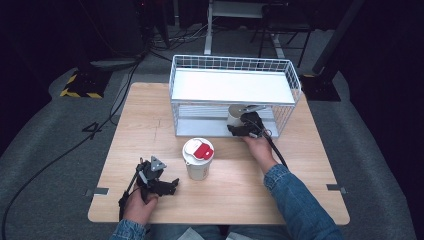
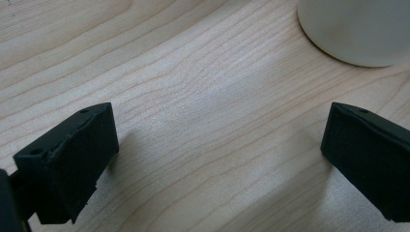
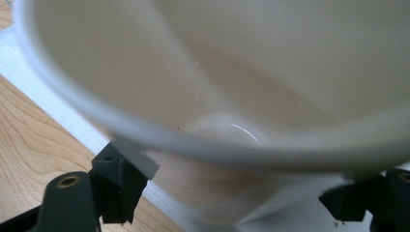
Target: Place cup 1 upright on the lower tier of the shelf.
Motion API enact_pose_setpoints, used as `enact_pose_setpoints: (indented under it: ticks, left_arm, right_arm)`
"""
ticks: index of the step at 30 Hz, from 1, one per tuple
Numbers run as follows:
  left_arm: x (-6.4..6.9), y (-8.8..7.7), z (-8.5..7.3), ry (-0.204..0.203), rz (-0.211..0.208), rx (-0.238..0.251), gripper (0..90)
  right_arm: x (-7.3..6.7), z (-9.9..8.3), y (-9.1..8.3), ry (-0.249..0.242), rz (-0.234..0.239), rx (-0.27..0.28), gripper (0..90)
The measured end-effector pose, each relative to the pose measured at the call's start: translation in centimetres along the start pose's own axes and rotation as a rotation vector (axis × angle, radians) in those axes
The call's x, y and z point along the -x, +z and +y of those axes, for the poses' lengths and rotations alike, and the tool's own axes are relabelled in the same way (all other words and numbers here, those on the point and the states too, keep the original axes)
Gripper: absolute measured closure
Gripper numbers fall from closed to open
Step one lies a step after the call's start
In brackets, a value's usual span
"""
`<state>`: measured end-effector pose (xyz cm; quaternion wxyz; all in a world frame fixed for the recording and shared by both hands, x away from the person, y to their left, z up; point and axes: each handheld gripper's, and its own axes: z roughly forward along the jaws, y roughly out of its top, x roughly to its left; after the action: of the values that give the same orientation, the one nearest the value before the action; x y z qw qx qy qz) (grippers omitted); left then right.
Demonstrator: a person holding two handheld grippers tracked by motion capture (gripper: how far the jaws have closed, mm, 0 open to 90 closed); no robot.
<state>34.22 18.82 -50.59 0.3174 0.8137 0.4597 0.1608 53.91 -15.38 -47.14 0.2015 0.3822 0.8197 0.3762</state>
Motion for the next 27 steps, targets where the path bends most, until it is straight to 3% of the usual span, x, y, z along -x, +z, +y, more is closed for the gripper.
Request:
enact_pose_setpoints:
  ticks: [9,15,27]
  left_arm:
    - [0.0,0.0,0.0,0.001,0.000,0.001,0.3]
    - [0.0,0.0,0.0,0.000,0.000,0.001,0.3]
    - [-0.3,0.1,0.2,0.018,-0.019,-0.001,0.3]
  right_arm:
    - [0.2,0.0,-0.1,-0.004,-0.029,0.001,14.8]
    - [0.3,-0.1,-0.7,0.030,-0.024,0.021,6.0]
    - [0.3,-0.8,-3.9,0.011,-0.009,0.054,6.0]
